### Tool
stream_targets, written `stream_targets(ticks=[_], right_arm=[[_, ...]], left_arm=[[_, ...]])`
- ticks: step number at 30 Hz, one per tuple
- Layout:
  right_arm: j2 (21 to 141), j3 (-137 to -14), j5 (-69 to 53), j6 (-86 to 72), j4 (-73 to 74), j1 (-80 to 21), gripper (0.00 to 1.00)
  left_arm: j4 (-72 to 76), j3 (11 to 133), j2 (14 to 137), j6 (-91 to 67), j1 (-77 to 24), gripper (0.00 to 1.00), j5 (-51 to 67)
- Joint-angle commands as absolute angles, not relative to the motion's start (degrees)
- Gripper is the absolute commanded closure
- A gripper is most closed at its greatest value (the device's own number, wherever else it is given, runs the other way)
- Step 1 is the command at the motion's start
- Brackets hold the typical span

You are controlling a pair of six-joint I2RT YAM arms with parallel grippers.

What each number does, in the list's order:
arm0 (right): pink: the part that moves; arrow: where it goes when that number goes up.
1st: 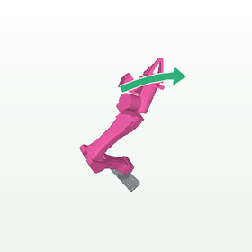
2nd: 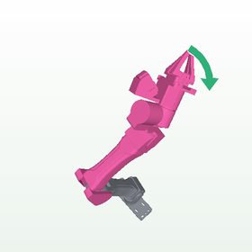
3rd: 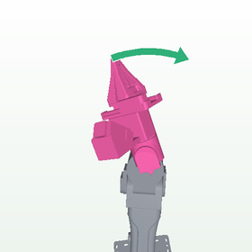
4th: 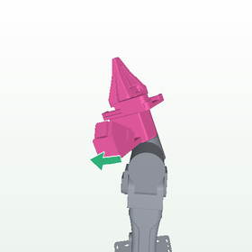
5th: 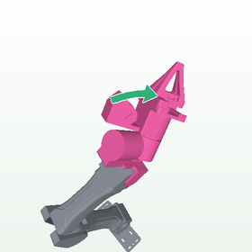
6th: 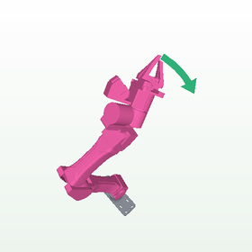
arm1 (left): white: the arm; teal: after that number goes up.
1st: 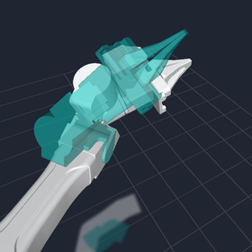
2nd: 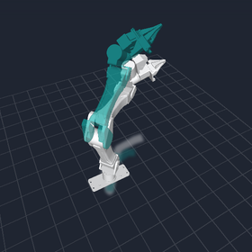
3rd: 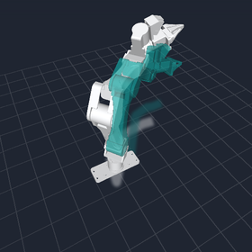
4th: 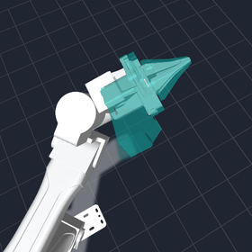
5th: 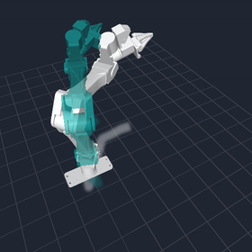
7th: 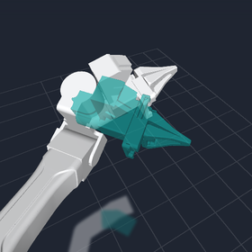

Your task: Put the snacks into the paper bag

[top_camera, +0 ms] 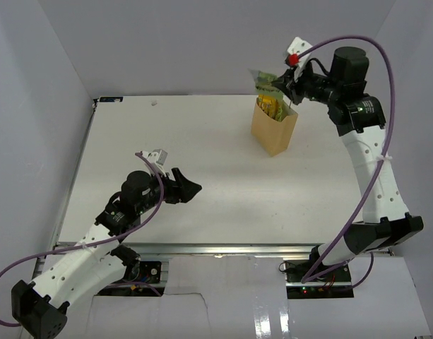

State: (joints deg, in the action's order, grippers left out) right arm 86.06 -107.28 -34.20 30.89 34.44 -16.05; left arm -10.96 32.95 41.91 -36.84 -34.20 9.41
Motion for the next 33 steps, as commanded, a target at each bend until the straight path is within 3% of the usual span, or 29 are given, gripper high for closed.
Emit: stream_targets(ticks=[1,8,33], right_arm=[[85.6,-110.0,-27.1,30.9,28.8,-12.0,0.92],[89.6,-112.4,-20.7,24.5,22.3,-7.2,0.92],[94.3,-94.0,-18.9,15.9,12.1,-7.2,0.92]], left_arm=[[-13.2,33.2,41.3,-36.3,-33.9,0.17,7.1],[-14.3,33.2,39.5,-37.2,-33.9,0.12,4.0],[-15.0,33.9,41.7,-38.3,-33.9,0.11,4.1]])
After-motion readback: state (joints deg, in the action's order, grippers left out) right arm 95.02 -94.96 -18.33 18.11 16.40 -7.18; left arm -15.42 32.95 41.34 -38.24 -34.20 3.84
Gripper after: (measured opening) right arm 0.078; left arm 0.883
